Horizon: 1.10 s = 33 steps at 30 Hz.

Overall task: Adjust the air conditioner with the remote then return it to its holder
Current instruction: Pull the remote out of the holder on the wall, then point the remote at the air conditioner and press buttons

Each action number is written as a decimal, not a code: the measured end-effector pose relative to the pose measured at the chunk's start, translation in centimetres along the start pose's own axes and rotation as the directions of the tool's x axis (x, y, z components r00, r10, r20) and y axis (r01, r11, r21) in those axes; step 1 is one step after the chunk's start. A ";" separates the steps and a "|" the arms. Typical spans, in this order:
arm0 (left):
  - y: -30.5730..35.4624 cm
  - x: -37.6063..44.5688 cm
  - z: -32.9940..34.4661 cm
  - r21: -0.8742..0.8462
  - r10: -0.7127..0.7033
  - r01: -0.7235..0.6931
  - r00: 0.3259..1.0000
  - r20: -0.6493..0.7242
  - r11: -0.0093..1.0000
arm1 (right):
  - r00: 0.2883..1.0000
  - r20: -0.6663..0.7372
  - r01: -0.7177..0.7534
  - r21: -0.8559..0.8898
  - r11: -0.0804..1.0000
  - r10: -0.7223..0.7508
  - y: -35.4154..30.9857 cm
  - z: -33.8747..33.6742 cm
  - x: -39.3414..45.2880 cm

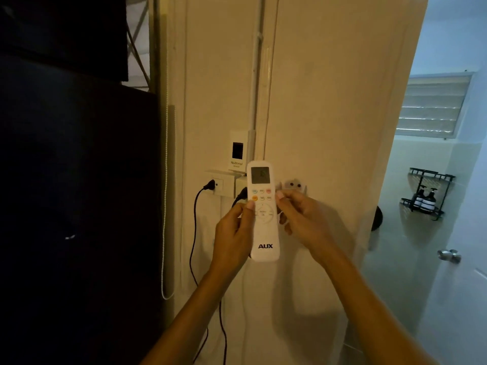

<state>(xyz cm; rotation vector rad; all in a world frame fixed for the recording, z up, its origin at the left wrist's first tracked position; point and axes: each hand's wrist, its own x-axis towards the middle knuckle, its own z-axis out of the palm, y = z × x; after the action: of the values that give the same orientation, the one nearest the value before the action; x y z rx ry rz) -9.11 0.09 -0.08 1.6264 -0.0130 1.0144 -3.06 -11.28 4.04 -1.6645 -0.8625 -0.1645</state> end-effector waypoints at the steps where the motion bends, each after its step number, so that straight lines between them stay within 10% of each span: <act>1: 0.3 -0.3 -0.5 0.011 0.012 -0.012 1.000 -0.008 1.000 | 1.000 0.010 0.005 0.033 0.999 -0.005 -0.1 0.6 -0.7; 33: 19.6 -17.7 -29.3 -0.011 0.184 -0.183 0.982 0.043 0.983 | 0.958 -0.282 0.133 0.264 0.955 -0.056 -24.3 22.0 -23.5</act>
<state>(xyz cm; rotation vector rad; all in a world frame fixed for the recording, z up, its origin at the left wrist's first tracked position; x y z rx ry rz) -47.51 8.31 3.69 1.6634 -0.1995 1.1167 -42.17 -1.30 4.11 -1.2993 -0.7203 -0.3153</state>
